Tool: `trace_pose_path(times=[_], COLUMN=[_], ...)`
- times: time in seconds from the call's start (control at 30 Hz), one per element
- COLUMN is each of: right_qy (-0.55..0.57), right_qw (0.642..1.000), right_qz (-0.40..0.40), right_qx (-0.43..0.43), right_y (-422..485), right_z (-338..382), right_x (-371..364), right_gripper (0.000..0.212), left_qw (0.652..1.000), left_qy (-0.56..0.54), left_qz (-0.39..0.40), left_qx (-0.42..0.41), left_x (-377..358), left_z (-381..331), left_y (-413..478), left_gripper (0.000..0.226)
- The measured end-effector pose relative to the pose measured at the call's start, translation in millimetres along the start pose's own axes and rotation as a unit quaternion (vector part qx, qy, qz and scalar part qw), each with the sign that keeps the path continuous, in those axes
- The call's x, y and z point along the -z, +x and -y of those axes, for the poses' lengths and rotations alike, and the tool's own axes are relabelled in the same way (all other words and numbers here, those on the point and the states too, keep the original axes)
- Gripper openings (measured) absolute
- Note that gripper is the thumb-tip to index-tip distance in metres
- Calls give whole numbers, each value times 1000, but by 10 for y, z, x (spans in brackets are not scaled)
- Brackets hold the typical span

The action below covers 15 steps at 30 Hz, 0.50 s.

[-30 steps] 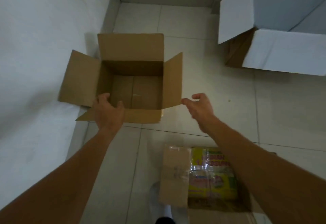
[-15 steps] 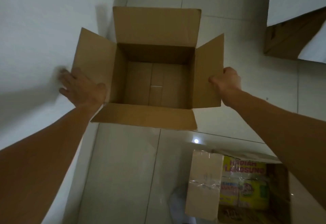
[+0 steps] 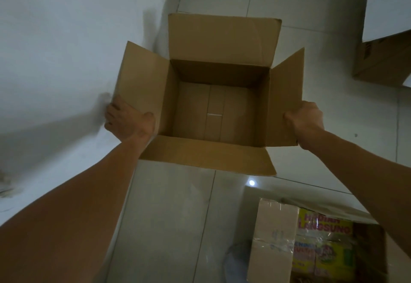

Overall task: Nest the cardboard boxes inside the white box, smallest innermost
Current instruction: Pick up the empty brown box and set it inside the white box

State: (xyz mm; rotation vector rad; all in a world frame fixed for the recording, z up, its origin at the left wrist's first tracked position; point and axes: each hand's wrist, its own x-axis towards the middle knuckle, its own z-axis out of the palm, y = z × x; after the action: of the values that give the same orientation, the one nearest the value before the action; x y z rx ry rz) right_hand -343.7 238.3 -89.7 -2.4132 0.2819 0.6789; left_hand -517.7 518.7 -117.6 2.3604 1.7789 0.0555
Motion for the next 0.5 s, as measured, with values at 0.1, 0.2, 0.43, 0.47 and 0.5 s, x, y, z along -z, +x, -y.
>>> trace_pose_path(times=[0.1, 0.2, 0.43, 0.47, 0.5], right_qy=[-1, 24, 65, 66, 67], right_qw=[1000, 999, 997, 997, 997], right_qz=[-1, 26, 34, 32, 31], right_qx=[21, 26, 13, 17, 22], right_y=[-37, -47, -161, -186, -209], right_z=[10, 15, 38, 31, 21], right_x=[0, 20, 120, 153, 196], right_gripper=[18, 12, 18, 17, 16], left_qw=[1000, 996, 988, 987, 986], left_qy=[-1, -82, -140, -148, -152], left_qz=[-18, 39, 8, -5, -15], left_qx=[4, -23, -60, -65, -70], left_x=[30, 30, 149, 188, 234], left_z=[33, 57, -147, -174, -189], left_y=[43, 73, -66, -106, -142], left_gripper=[62, 32, 26, 25, 25])
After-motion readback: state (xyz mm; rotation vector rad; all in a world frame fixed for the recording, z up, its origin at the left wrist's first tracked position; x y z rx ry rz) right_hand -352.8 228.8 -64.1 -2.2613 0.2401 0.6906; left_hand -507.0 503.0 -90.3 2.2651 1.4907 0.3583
